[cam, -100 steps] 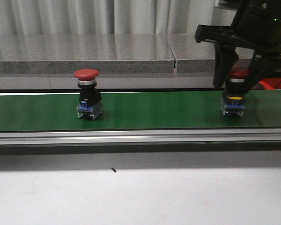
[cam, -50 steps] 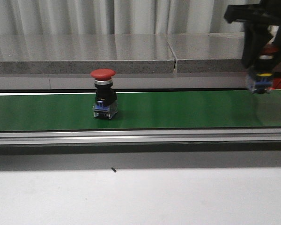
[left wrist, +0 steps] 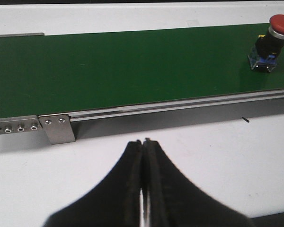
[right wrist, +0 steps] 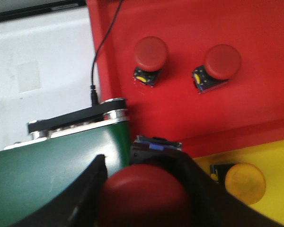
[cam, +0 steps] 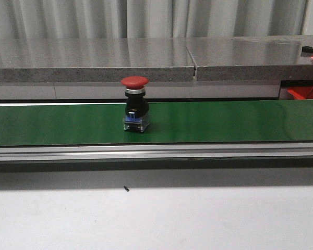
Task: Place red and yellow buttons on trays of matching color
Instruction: 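Grasp the first red button at the belt's end with the right gripper, then carry the red button to the red tray section and release it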
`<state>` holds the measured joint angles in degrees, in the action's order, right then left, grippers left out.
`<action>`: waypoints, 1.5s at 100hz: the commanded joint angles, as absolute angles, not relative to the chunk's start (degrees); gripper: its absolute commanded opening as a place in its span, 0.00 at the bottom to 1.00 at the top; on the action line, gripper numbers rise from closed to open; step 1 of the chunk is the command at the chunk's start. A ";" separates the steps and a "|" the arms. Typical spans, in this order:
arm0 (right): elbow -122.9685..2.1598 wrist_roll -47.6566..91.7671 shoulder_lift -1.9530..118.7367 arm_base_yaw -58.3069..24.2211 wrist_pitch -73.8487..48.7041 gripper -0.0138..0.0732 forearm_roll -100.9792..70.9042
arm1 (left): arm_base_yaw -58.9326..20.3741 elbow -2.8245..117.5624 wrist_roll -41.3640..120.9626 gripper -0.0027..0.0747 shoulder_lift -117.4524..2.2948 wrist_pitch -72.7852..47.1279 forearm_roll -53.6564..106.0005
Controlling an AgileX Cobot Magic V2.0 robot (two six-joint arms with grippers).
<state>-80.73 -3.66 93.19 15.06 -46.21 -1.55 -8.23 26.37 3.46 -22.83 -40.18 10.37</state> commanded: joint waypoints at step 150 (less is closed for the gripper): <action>-77.66 -2.47 100.03 16.88 -24.27 0.75 -4.22 | -8.77 28.05 2.88 0.01 -23.18 -36.72 10.97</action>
<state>-78.61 -3.01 107.06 17.14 -28.12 -4.09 -8.23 26.37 3.46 -22.83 -40.18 10.37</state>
